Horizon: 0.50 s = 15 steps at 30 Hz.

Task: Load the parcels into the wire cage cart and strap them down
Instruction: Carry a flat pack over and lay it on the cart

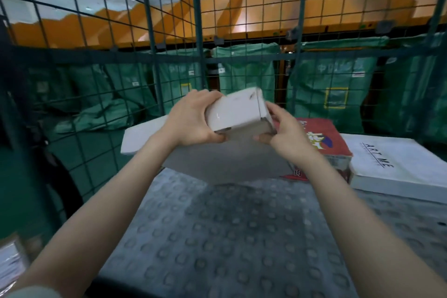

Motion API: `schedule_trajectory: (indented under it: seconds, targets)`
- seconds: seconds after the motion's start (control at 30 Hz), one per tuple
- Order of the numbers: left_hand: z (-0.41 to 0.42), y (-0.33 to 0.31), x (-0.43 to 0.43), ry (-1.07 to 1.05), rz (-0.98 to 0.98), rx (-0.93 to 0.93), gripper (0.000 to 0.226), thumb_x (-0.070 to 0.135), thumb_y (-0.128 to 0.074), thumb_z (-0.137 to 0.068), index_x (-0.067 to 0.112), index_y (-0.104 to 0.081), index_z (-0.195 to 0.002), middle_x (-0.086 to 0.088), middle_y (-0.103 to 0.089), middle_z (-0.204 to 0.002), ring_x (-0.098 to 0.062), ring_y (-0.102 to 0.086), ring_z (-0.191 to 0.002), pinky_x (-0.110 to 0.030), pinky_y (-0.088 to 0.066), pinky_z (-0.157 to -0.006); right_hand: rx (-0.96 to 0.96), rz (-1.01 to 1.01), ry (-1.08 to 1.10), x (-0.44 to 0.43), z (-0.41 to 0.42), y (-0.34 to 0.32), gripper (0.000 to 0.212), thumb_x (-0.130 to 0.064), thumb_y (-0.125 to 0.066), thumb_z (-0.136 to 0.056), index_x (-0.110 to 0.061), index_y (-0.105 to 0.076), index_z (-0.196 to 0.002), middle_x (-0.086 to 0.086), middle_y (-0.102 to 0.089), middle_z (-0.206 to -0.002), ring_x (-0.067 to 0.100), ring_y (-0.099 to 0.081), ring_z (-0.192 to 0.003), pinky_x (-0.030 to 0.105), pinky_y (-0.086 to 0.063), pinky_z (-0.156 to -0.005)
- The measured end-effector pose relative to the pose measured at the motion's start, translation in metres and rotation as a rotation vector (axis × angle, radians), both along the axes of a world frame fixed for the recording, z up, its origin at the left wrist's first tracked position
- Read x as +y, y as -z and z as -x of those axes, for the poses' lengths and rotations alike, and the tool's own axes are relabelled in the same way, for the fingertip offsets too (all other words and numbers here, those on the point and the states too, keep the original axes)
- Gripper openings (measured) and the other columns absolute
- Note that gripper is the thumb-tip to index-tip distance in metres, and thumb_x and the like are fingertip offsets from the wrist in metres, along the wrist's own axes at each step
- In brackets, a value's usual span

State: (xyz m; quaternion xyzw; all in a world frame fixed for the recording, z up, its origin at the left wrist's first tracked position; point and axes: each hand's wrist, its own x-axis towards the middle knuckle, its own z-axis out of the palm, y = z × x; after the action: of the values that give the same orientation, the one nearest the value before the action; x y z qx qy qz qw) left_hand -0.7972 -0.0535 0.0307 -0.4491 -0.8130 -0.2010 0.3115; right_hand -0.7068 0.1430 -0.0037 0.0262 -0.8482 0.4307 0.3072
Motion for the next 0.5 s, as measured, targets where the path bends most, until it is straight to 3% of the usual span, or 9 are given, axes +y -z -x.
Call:
schedule_trajectory:
  seconds: [0.07, 0.17, 0.27, 0.33, 0.5]
  targets:
    - [-0.007, 0.01, 0.002, -0.028, 0.057, 0.079, 0.078, 0.066, -0.055, -0.051, 0.017, -0.058, -0.111, -0.002, -0.056, -0.09, -0.022, -0.045, -0.079, -0.032, -0.035, -0.065, -0.042, 0.011, 0.004, -0.001, -0.003, 0.018, 0.073, -0.008, -0.074, -0.077, -0.025, -0.043, -0.14, -0.004, -0.049, -0.126, 0.008, -0.042, -0.117, 0.027, -0.033, -0.102]
    - [-0.02, 0.032, 0.006, -0.042, 0.054, 0.175, 0.078, 0.064, -0.055, -0.052, 0.014, -0.06, -0.111, -0.002, -0.055, -0.083, -0.022, -0.045, -0.073, -0.029, -0.036, -0.062, 0.012, 0.169, 0.048, -0.009, -0.009, 0.055, 0.076, -0.021, -0.073, -0.074, -0.03, -0.039, -0.142, 0.003, -0.052, -0.131, 0.019, -0.048, -0.121, 0.042, -0.039, -0.105]
    - [-0.034, 0.068, 0.001, -0.023, 0.058, 0.31, 0.074, 0.059, -0.064, -0.054, 0.018, -0.051, -0.114, -0.005, -0.055, -0.084, -0.026, -0.047, -0.073, -0.034, -0.044, -0.065, 0.096, 0.279, 0.162, -0.028, -0.019, 0.102, 0.079, -0.006, -0.075, -0.073, -0.02, -0.041, -0.142, 0.008, -0.051, -0.131, 0.022, -0.049, -0.121, 0.042, -0.04, -0.104]
    - [-0.041, 0.094, -0.003, 0.024, 0.051, 0.382, 0.071, 0.053, -0.071, -0.054, 0.019, -0.049, -0.112, -0.007, -0.054, -0.08, -0.026, -0.046, -0.07, -0.033, -0.041, -0.061, 0.073, 0.322, 0.207, -0.036, -0.03, 0.13, 0.077, -0.002, -0.071, -0.077, -0.015, -0.037, -0.144, 0.01, -0.049, -0.133, 0.02, -0.048, -0.12, 0.031, -0.038, -0.103]
    - [-0.038, 0.157, -0.01, 0.028, 0.196, 0.437, 0.065, 0.047, -0.074, -0.054, 0.017, -0.049, -0.106, -0.009, -0.049, -0.076, -0.023, -0.037, -0.07, -0.028, -0.027, -0.059, -0.413, 0.187, 0.133, -0.026, -0.058, 0.169, 0.075, -0.003, -0.052, -0.09, -0.022, -0.014, -0.151, 0.011, -0.036, -0.145, 0.025, -0.04, -0.131, 0.018, -0.032, -0.093]
